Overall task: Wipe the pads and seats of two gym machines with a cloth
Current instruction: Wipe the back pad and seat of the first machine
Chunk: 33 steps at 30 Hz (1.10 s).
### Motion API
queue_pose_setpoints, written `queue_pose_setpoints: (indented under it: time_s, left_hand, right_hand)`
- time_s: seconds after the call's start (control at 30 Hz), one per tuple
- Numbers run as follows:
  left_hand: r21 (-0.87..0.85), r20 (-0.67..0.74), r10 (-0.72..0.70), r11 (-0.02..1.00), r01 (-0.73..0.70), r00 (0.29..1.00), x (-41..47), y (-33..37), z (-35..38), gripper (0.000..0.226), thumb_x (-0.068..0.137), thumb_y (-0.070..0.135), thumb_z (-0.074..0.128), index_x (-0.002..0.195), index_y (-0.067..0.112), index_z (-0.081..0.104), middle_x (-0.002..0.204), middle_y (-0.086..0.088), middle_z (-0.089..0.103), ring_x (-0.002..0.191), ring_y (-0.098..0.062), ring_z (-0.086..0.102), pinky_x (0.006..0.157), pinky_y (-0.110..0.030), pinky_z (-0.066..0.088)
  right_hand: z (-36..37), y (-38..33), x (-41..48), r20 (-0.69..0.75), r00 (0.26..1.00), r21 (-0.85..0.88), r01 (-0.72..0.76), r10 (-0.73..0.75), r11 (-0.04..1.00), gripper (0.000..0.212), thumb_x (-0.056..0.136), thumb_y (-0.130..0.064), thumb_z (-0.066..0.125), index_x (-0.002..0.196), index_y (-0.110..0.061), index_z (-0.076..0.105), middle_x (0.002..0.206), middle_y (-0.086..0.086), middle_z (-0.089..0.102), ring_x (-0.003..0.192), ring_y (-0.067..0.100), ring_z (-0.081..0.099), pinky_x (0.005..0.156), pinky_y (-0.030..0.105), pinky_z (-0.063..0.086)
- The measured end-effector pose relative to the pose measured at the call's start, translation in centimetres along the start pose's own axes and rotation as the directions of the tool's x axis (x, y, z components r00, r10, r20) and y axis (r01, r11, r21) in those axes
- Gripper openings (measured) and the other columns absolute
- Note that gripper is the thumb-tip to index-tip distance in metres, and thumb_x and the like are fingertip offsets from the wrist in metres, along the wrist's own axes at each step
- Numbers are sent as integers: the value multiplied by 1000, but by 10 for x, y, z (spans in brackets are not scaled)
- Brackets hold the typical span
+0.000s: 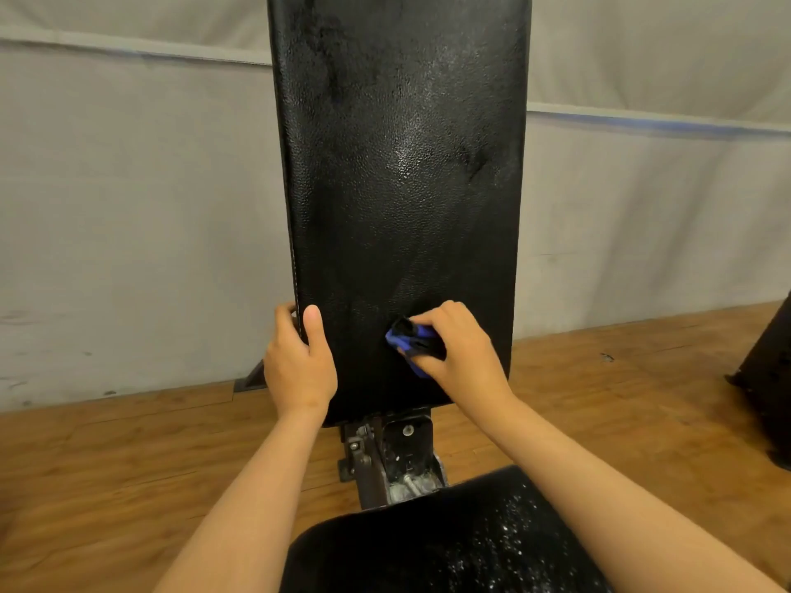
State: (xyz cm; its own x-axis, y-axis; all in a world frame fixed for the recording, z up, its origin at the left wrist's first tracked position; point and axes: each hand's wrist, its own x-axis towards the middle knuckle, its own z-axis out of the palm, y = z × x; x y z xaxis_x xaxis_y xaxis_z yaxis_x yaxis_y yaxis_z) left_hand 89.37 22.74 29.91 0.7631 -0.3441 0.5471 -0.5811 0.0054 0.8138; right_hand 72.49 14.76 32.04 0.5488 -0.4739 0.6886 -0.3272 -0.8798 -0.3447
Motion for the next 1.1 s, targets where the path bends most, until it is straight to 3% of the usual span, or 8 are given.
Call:
queue_pose_setpoints:
  time_s: [0.13,0.27,0.37,0.5,0.63,0.77,0.93,1.1]
  left_hand:
    - [-7,7,-5,1000,5,1000,1,-1,1,67,88,65,18,116,13,52,88,-2,61,77,-19,60,64,-34,50]
    - [1,14,-9,1000,9,1000,0,1,0,67,88,63,19,118,12,52,90,-2,62,79,-19,60,66,-35,51]
    - [-4,16,-9,1000,9,1000,-1,1,-1,67,87,63,19,117,13,52,90,-2,62,79,-18,59,65,-31,48]
    - [-16,16,-4,1000,4,1000,1,1,-1,68,87,63,19,116,12,53,89,-2,61,78,-17,59,63,-28,42]
    - [-16,14,-6,1000,6,1000,1,-1,-1,74,84,65,16,118,11,52,92,-3,62,81,-21,59,66,-30,41]
    - [-8,15,-4,1000,4,1000,2,-5,1,78,83,69,14,119,11,52,96,-9,65,85,-26,61,67,-34,45]
    - [-24,25,12,1000,-11,1000,1,-5,1,74,86,68,15,117,11,52,90,-5,64,80,-23,61,67,-38,51]
    - [-44,34,26,999,-25,999,1,-4,0,73,87,64,16,121,10,52,93,1,62,81,-16,59,68,-30,46]
  right_hand:
    - [-14,17,7,-58,998,-48,34,-37,998,31,77,-20,78,103,-12,63,93,-2,54,89,13,50,74,27,45]
    - [-32,26,31,-321,944,39,-64,74,997,25,78,-17,77,96,-9,61,92,0,53,87,11,49,75,9,35]
    - [-30,16,44,-410,900,113,-112,149,987,20,80,-18,75,92,-12,60,91,1,54,86,11,50,73,8,34]
    - [-10,-10,40,-353,919,178,-118,176,977,20,80,-19,75,92,-16,59,92,-4,53,87,11,52,74,14,39]
    - [10,-30,22,-132,988,107,-65,79,992,24,81,-22,74,100,-17,60,96,-4,53,90,5,49,77,16,42]
    - [10,-29,9,56,998,12,22,-22,1000,30,80,-24,75,106,-17,63,98,-4,54,92,8,50,78,27,47]
    - [-7,-17,25,-138,990,78,-19,30,997,26,79,-25,74,100,-15,63,95,-3,56,90,8,51,78,18,43]
    - [-1,-35,47,-283,946,165,-112,156,980,22,81,-22,74,97,-13,61,96,-1,57,92,10,55,77,19,45]
